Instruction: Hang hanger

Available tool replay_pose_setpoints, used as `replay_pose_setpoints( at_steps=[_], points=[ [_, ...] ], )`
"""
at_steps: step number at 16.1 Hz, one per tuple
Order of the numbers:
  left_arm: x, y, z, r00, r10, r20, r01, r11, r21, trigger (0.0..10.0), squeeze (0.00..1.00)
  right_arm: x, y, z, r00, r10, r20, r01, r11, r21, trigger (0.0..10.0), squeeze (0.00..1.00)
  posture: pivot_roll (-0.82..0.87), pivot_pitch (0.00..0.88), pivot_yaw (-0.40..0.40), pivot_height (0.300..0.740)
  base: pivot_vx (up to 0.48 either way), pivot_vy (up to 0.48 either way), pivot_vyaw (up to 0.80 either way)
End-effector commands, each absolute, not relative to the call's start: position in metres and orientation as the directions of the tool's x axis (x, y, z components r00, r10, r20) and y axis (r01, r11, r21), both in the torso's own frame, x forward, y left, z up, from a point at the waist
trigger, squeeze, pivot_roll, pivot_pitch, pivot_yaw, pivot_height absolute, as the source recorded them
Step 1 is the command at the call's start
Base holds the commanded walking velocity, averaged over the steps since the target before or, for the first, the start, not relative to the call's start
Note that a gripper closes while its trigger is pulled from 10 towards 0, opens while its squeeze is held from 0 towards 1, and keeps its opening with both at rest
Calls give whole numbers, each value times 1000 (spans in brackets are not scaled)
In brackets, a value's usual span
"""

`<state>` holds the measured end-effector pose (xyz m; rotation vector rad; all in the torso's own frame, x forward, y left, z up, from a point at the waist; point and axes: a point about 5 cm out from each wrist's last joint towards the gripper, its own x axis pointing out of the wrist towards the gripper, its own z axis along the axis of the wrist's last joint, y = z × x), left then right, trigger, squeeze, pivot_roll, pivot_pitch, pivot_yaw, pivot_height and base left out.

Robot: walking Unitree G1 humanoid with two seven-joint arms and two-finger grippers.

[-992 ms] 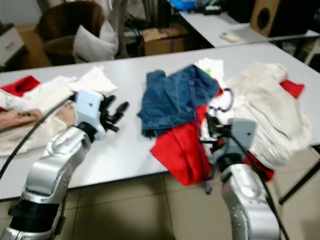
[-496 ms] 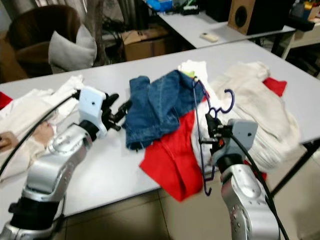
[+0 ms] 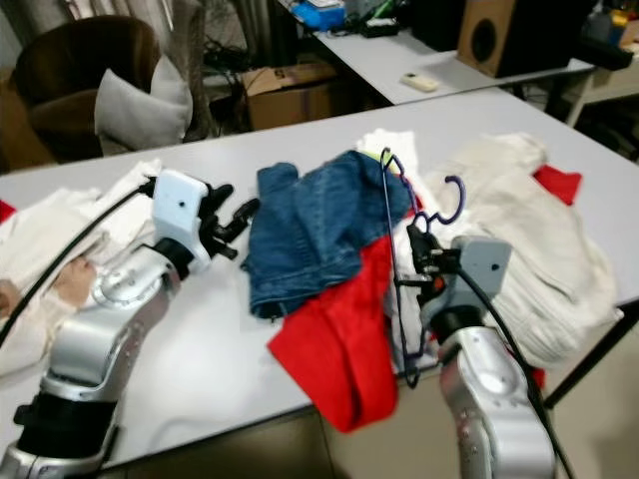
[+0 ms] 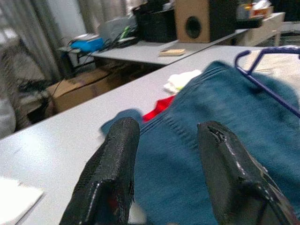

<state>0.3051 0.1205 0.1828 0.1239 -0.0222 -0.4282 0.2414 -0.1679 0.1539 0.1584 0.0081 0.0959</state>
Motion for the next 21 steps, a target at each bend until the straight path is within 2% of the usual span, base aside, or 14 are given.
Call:
replay_pose_setpoints(
  at_steps=[1,21],
  points=[
    [305,126,183,916,-401,-11,399,908,129,10000,43,243,-163,157,992,123,15,-124,979,163,10000,0,-134,0,67,719,0,0,0],
    [315,122,179,897,-442,-19,440,885,154,10000,31,247,-174,159,988,154,8,-154,984,95,10000,0,-161,0,87,719,0,0,0]
  ],
)
